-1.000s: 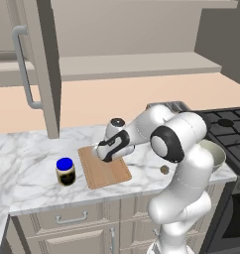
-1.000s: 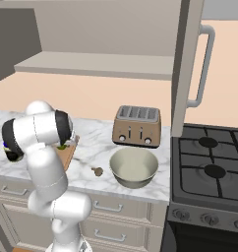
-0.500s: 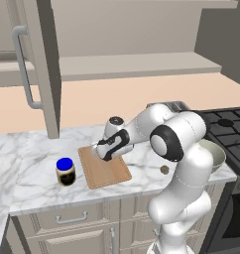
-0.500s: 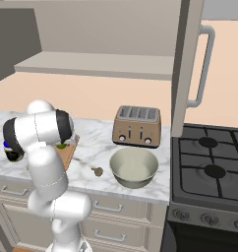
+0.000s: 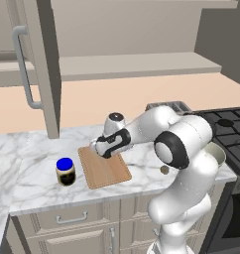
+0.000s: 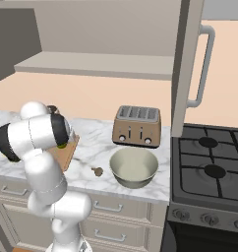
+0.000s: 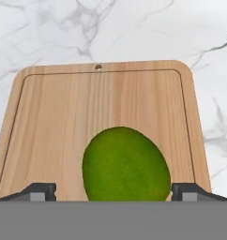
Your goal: Open the cabinet. Place the bowl and condiment on the counter. Then place the lime and garlic on the cutting board.
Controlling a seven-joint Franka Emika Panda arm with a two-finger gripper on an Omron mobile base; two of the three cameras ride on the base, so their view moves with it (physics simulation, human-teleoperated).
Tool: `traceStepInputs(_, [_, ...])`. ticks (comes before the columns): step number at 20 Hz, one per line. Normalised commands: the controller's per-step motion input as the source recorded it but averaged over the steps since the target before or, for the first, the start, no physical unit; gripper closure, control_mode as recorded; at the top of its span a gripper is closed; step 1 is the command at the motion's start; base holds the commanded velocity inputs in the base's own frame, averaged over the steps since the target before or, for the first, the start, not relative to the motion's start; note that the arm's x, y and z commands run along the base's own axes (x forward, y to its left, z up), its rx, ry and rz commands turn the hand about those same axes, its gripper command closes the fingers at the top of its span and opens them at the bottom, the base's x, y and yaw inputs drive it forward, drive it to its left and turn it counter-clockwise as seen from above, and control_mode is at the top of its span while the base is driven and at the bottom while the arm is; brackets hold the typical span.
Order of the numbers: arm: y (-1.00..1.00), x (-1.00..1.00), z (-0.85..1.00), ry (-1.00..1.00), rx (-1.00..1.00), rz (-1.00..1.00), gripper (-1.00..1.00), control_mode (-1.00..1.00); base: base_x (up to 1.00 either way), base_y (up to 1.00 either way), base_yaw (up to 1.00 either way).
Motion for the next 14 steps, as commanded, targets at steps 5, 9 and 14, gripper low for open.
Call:
traceStepInputs(5, [-0.23,-0.5,0.1,0.0,0.0,0.0,-1.0,-1.0,0.0,0.0,0.0])
traceStepInputs(9, [-0.38,-0.52,0.0,0.0,-0.02,-0.02,-1.0,-1.0,0.0,0.0,0.0])
traceStepInputs(14, [-0.53,-0.36,0.0,0.0,-0.01,-0.03,-1.0,-1.0,0.0,0.0,0.0])
